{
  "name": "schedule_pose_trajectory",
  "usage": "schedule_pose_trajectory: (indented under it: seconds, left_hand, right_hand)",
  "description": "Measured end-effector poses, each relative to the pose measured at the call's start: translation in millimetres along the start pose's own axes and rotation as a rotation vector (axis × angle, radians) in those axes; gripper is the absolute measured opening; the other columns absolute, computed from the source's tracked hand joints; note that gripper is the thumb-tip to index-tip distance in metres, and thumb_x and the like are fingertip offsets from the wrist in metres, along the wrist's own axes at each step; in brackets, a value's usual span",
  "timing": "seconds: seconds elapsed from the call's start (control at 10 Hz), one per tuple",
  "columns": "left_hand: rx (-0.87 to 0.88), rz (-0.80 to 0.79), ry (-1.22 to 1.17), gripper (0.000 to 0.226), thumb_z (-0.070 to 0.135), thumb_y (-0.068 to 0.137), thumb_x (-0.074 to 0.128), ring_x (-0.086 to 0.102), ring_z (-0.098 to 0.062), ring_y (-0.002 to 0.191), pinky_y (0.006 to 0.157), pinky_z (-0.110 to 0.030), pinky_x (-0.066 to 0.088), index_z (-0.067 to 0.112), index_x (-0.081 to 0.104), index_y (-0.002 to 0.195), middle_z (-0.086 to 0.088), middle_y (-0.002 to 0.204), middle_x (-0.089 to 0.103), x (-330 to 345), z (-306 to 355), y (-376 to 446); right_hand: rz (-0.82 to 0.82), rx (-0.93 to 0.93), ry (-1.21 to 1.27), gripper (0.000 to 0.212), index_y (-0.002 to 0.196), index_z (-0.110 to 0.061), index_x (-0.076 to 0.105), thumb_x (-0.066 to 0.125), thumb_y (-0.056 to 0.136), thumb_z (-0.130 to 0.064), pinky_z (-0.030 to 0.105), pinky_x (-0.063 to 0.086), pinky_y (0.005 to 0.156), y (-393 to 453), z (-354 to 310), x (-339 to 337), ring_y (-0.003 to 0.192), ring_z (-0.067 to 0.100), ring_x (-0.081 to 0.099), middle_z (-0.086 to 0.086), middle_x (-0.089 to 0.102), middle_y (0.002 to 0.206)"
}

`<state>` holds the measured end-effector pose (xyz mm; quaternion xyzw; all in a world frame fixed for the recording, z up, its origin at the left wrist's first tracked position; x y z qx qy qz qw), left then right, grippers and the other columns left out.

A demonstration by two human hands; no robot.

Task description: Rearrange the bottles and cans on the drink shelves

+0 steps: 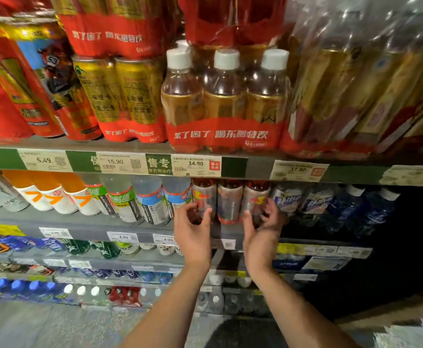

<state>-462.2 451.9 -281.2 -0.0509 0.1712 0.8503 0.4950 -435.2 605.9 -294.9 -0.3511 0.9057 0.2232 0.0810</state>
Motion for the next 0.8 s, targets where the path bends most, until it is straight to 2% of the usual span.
schedule_pose_trajectory:
  seconds: [0.1,0.2,0.3,0.4,0.5,0.6,0.7,0.8]
  left_hand:
    - [-0.031,0.000,0.032,0.030,0.033,0.083,0.081,0.062,-0.010,0.090,0.083,-0.025,0.050,0.024,0.059,0.102,0.006,0.097,0.066,6.2,5.5,-7.8]
    - [0.000,-0.021,0.106,0.035,0.037,0.080,0.082,0.057,-0.008,0.089,0.079,-0.021,0.043,0.029,0.053,0.097,0.010,0.093,0.060,9.1,11.7,-9.3]
    - [0.000,-0.055,0.152,0.033,0.036,0.079,0.082,0.059,-0.015,0.086,0.076,-0.030,0.049,0.023,0.054,0.092,0.006,0.088,0.061,11.4,6.7,-2.2]
    - [-0.006,-0.092,0.148,0.033,0.041,0.080,0.080,0.060,-0.016,0.080,0.070,-0.029,0.048,0.024,0.052,0.087,0.006,0.082,0.060,5.1,4.5,-2.7]
    - [0.021,-0.103,0.132,0.029,0.035,0.085,0.077,0.057,-0.011,0.072,0.064,-0.016,0.040,0.023,0.050,0.082,0.007,0.075,0.058,-11.5,4.8,-10.0]
    - [0.069,-0.126,0.086,0.024,0.029,0.088,0.075,0.060,-0.013,0.075,0.066,-0.013,0.039,0.023,0.052,0.085,0.005,0.078,0.060,-36.7,2.8,-15.1]
    - [0.132,-0.136,0.069,0.020,0.029,0.090,0.072,0.058,-0.019,0.075,0.067,-0.031,0.045,0.019,0.055,0.086,0.002,0.079,0.060,-72.1,-2.7,-15.1]
    - [0.182,-0.162,0.071,0.017,0.029,0.091,0.069,0.059,-0.019,0.080,0.072,-0.039,0.050,0.019,0.056,0.092,0.001,0.086,0.062,-113.5,-5.7,-2.1]
  right_hand:
    - [-0.062,0.013,0.068,0.053,0.140,-0.018,0.044,0.068,0.094,-0.021,0.030,0.052,0.096,4.1,-2.2,-4.7,0.117,0.013,0.058,0.004,0.045,0.139]
    - [-0.051,-0.014,0.041,0.051,0.137,-0.016,0.047,0.071,0.092,-0.020,0.024,0.052,0.093,6.4,-6.5,-9.4,0.113,0.012,0.058,0.004,0.050,0.133]
    - [-0.054,0.023,0.049,0.051,0.133,-0.014,0.050,0.074,0.088,-0.016,0.009,0.046,0.090,7.8,-8.7,-9.7,0.108,0.006,0.055,0.005,0.053,0.129]
    - [-0.052,0.040,0.065,0.050,0.131,-0.014,0.050,0.074,0.088,-0.017,0.021,0.050,0.091,0.2,-13.6,-16.9,0.108,0.009,0.056,0.002,0.055,0.123]
    - [-0.033,0.039,0.064,0.046,0.129,-0.014,0.050,0.072,0.089,-0.018,0.026,0.050,0.090,-12.3,-17.7,-22.4,0.105,0.011,0.055,0.002,0.055,0.119]
    - [-0.018,0.023,0.083,0.040,0.126,-0.015,0.051,0.069,0.091,-0.017,0.026,0.049,0.085,-30.4,-31.4,-26.2,0.100,0.008,0.054,0.001,0.056,0.119]
    - [0.018,-0.017,0.111,0.038,0.125,-0.012,0.053,0.067,0.091,-0.017,0.032,0.052,0.082,-55.8,-45.9,-25.6,0.098,0.014,0.058,0.006,0.057,0.120]
    - [-0.020,0.024,0.089,0.038,0.126,-0.011,0.053,0.068,0.092,-0.019,0.036,0.053,0.082,-78.1,-69.0,-17.4,0.100,0.023,0.059,0.009,0.055,0.120]
Point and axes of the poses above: each hand's wrist, its own y-axis towards the middle knuckle, its own x-axis out of the palm, z = x × y, the point moved 3 cm from there along y, towards the middle knuckle
